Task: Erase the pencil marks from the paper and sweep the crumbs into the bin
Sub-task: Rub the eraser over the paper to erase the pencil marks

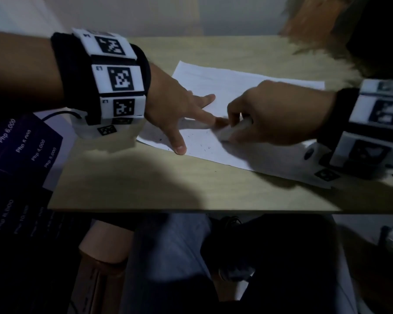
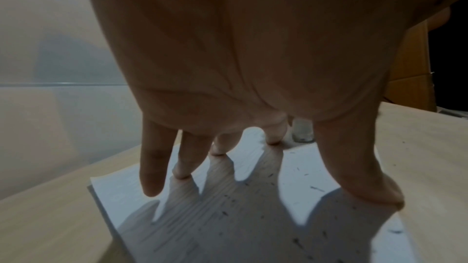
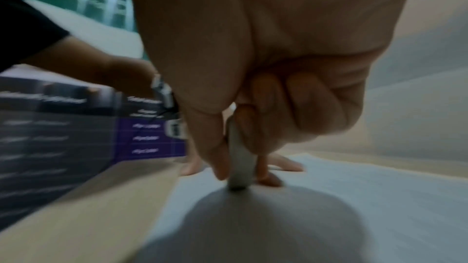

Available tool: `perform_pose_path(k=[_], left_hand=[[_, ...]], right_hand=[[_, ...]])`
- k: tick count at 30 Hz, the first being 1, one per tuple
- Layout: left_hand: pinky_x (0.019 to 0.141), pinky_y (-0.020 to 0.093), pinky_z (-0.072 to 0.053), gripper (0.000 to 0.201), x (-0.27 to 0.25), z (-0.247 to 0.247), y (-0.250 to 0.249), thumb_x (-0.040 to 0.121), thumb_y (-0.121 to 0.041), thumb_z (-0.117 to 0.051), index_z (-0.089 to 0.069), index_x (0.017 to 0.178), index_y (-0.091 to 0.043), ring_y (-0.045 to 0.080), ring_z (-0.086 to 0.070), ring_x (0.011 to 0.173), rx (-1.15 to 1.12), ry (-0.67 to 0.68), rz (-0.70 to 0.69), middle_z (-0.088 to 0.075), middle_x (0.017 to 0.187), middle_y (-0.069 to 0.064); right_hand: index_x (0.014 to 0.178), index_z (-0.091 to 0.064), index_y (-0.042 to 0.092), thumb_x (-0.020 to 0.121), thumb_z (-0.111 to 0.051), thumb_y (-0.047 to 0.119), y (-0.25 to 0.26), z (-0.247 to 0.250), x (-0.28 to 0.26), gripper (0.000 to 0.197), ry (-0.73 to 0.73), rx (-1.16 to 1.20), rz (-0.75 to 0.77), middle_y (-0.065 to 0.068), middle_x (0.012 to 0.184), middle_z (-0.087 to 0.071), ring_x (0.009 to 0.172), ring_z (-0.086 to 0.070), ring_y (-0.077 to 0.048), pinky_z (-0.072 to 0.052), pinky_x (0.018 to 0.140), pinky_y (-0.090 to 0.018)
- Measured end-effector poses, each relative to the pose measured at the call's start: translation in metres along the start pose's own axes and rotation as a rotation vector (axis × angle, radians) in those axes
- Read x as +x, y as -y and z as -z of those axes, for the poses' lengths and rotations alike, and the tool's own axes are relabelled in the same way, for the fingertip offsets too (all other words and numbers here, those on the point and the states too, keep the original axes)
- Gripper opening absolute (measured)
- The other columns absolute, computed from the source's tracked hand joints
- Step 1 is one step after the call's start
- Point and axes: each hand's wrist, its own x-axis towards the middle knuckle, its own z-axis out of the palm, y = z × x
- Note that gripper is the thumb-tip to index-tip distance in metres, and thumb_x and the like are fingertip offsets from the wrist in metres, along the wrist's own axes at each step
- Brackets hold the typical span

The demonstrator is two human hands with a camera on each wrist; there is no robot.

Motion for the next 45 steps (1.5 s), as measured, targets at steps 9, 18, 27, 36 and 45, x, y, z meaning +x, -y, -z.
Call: perform_pose_path(k=[9,18,27,36,45], left_hand=[[0.120,0.045,-0.024,0.098,-0.001,0.001,-0.001,0.083,-0.073,-0.057,0.020,0.144,-0.068,0.027,-0.010,0.156,-0.001,-0.008,-0.008,0.036,0.161,-0.007],[0.117,0.043,-0.027,0.097,0.000,0.003,-0.002,0.084,-0.071,-0.059,0.015,0.147,-0.066,0.029,-0.016,0.154,-0.003,-0.024,-0.017,0.035,0.163,-0.006],[0.120,0.044,-0.023,0.097,-0.001,0.003,-0.004,0.085,-0.069,-0.060,0.015,0.147,-0.065,0.028,-0.009,0.156,-0.011,-0.013,0.013,0.035,0.162,-0.006],[0.121,0.045,-0.019,0.098,-0.002,0.003,-0.004,0.084,-0.069,-0.060,0.016,0.145,-0.066,0.028,-0.005,0.156,-0.021,-0.007,0.010,0.035,0.162,-0.006],[0.121,0.044,-0.019,0.095,-0.003,0.003,-0.006,0.085,-0.068,-0.061,0.026,0.123,-0.074,0.027,-0.003,0.157,-0.018,-0.004,0.006,0.035,0.162,-0.007]], right_hand=[[0.089,-0.065,0.025,0.078,-0.056,0.068,0.000,0.009,0.003,0.045,0.046,-0.043,-0.045,0.005,0.076,-0.062,0.070,-0.056,-0.015,-0.045,0.069,-0.033],[0.092,-0.070,0.027,0.074,-0.055,0.061,0.013,0.012,0.004,0.041,0.066,-0.026,0.003,0.009,0.069,-0.056,0.064,-0.049,-0.007,-0.039,0.067,-0.032],[0.093,-0.069,0.028,0.078,-0.059,0.062,0.016,0.009,-0.001,0.039,0.115,-0.032,0.040,0.010,0.069,-0.056,0.065,-0.048,-0.006,-0.041,0.068,-0.032],[0.085,-0.068,0.029,0.080,-0.062,0.065,0.014,0.007,-0.006,0.037,0.139,-0.012,0.036,0.008,0.067,-0.059,0.064,-0.052,-0.007,-0.043,0.068,-0.031],[0.084,-0.062,0.025,0.079,-0.043,0.067,0.028,0.000,-0.019,0.046,0.123,-0.074,0.063,0.006,0.071,-0.054,0.065,-0.054,-0.021,-0.048,0.067,-0.035]])
